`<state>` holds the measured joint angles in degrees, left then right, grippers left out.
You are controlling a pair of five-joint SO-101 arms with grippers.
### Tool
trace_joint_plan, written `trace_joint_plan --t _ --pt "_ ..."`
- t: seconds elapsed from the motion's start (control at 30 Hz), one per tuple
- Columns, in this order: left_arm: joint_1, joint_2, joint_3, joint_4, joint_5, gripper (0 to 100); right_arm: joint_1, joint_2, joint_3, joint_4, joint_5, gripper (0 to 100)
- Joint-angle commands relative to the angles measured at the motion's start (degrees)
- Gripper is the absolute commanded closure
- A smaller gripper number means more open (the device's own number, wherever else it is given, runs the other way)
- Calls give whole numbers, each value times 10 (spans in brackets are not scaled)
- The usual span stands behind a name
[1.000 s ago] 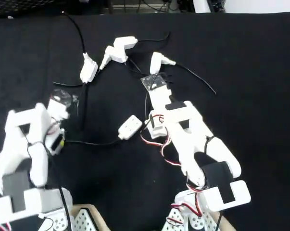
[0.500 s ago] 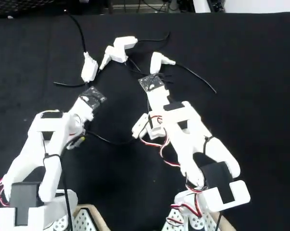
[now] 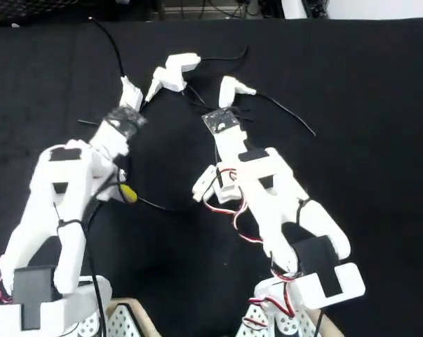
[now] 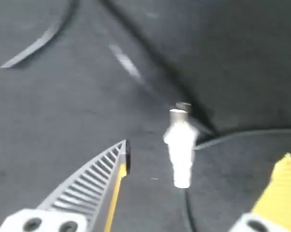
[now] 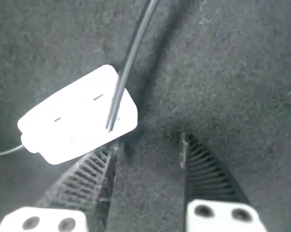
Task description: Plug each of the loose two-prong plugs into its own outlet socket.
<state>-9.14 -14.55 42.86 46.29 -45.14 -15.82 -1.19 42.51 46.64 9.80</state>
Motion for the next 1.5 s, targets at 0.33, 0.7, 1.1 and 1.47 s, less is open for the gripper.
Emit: trace_joint_plan --t 0.33,0.7,1.1,1.47 --pt "-29 182 -75 -65 -6 661 -12 -15 1 -7 -2 818" --pt "-30 142 -98 -18 -6 942 -12 -15 1 -7 -2 818" --pt "-23 -39 -93 208 -55 972 -12 -15 1 -7 -2 818" --pt "18 -38 -21 353 -166 971 -12 -15 1 -5 -2 818"
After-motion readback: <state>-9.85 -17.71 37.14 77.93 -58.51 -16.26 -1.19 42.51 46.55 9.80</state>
